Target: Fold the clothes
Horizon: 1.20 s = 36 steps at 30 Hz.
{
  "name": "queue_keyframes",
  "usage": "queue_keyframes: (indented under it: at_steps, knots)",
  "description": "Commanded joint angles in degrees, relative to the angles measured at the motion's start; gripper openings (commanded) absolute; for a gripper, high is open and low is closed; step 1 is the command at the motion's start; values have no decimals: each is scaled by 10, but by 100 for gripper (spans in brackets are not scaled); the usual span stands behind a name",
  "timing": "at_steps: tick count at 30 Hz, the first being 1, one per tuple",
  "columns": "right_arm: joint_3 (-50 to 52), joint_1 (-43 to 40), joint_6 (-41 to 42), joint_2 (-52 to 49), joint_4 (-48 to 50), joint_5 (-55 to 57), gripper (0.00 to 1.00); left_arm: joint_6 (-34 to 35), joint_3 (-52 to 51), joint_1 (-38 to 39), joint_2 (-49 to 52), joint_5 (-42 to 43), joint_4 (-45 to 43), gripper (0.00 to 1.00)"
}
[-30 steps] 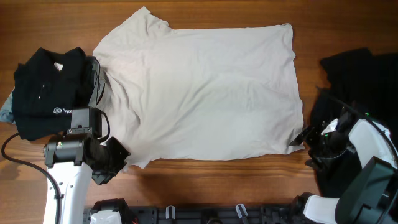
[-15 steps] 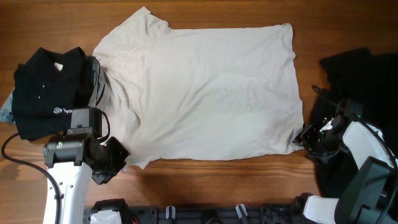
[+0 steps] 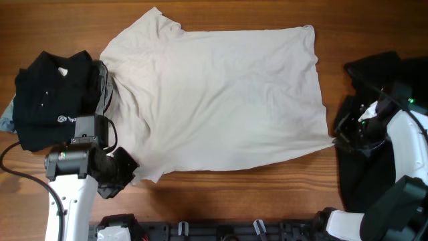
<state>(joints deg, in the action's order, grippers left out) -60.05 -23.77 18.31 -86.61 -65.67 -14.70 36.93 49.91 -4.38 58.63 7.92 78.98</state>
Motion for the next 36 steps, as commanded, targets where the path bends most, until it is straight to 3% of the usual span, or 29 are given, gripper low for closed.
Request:
queue_keyframes:
  at_steps: [1,5,11,18,29,36]
  knots:
    - [-59,3,-33,20,-35,14,4,-3,61,-5,-7,-9,25,4]
    - [-106,3,-62,62,-76,9,4,-3,110,-5,-14,-9,64,4]
    - [-127,3,-42,146,-99,10,4,-7,168,-4,-24,-10,100,4]
    - [-88,3,-31,100,-72,43,4,-7,167,6,15,-51,92,4]
    - [-83,21,-76,-33,49,-53,4,-37,167,66,184,-101,-143,4]
    - [-83,40,-14,-76,171,-56,4,-83,167,68,250,-122,-309,4]
